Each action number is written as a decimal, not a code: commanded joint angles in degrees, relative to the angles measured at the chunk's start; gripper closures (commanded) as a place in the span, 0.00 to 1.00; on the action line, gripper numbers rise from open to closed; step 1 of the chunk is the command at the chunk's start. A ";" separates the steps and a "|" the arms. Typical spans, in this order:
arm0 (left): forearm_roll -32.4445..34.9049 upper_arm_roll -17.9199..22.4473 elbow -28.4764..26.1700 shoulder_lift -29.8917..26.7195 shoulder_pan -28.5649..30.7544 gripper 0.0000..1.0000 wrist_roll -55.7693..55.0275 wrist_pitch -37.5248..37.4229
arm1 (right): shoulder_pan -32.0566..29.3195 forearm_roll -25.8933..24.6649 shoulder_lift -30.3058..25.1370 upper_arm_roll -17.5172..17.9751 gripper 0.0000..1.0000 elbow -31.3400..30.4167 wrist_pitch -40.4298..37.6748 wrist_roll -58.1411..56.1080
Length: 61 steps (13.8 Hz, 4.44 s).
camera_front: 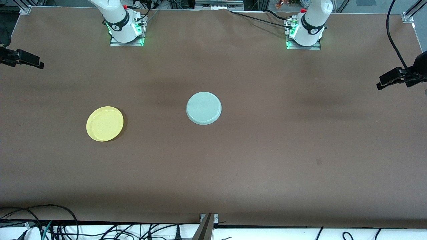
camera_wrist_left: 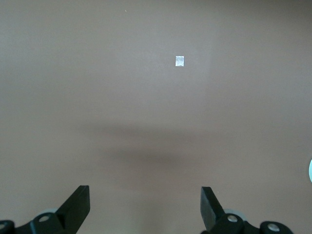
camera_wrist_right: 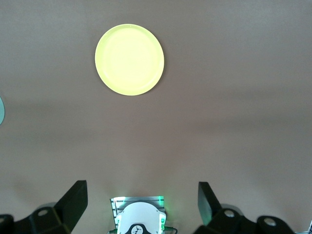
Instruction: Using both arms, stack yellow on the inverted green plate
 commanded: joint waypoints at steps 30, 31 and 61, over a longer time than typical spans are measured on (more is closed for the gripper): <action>0.75 -0.74 1.01 0.25 0.16 0.00 -0.04 -0.10 | -3.79 -0.45 13.17 -0.35 0.00 -1.61 11.79 -1.99; 0.75 -0.74 1.10 0.25 0.16 0.00 -0.04 -0.10 | -3.70 -0.36 14.05 -0.26 0.00 -3.28 13.63 -4.17; 0.67 -0.39 3.38 1.31 0.25 0.00 -0.13 -0.19 | -5.46 17.57 26.80 1.23 1.00 -12.47 40.69 -15.10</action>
